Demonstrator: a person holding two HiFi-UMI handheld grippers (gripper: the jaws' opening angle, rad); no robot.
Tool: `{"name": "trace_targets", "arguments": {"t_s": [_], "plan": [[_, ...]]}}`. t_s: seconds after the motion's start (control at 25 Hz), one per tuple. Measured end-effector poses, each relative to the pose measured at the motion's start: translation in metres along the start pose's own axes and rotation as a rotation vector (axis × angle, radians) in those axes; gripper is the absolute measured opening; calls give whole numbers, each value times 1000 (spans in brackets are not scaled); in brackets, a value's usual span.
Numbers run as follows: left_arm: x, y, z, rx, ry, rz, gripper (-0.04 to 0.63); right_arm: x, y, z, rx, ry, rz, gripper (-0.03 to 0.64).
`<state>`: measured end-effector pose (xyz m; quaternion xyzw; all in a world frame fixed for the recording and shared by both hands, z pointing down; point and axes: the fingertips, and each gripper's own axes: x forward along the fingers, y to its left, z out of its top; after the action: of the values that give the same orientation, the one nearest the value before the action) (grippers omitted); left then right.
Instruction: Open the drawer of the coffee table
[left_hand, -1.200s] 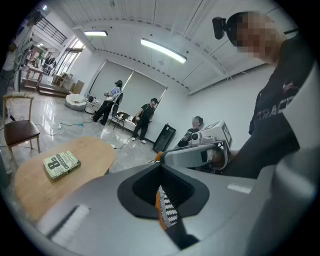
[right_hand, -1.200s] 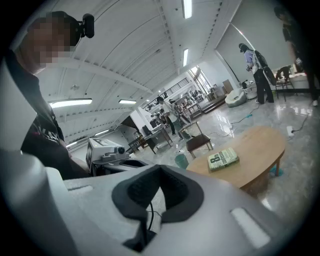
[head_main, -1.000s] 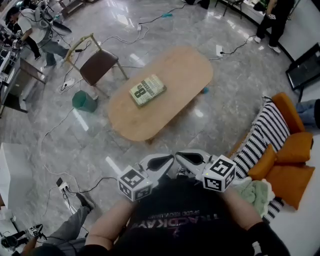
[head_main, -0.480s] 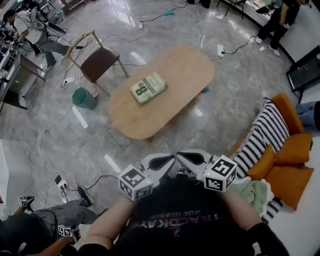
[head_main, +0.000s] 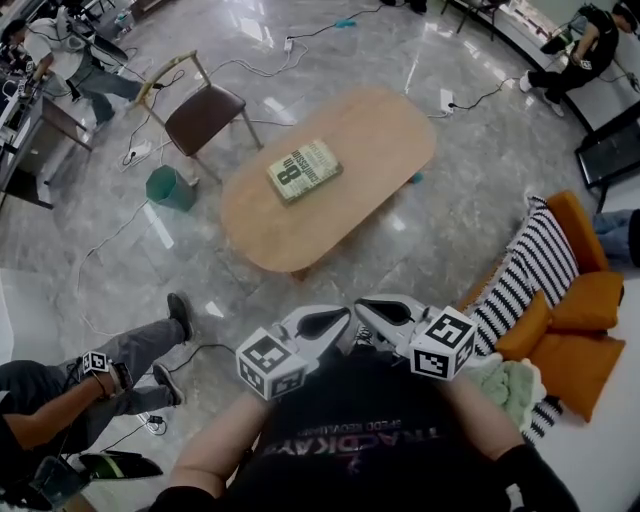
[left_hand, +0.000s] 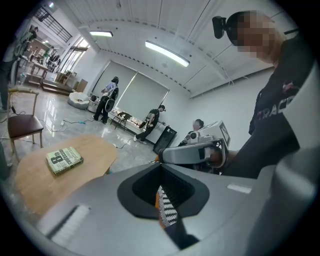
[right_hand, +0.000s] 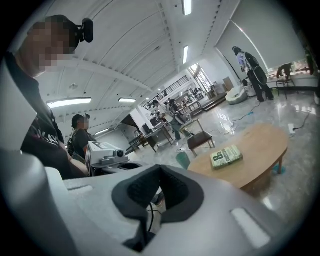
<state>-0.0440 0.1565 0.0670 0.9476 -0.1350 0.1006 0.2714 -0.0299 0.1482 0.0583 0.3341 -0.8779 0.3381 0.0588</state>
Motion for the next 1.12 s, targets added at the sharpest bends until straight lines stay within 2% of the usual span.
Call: {"name": "trace_targets", "arguments": {"t_s": [0.48, 0.84, 1.0, 1.12], "plan": [[-32, 23, -17, -62, -20, 1, 3, 33, 5, -5, 41, 10, -38, 2], [-45, 41, -27, -77, -15, 9, 3, 50, 2, -13, 41, 24, -107, 2], [-52, 49, -21, -36, -36, 47, 3, 52, -7, -12, 44, 27, -116, 2], [-52, 61, -13, -45, -45, 96, 3, 54, -15, -3, 20, 25, -107, 2]]}}
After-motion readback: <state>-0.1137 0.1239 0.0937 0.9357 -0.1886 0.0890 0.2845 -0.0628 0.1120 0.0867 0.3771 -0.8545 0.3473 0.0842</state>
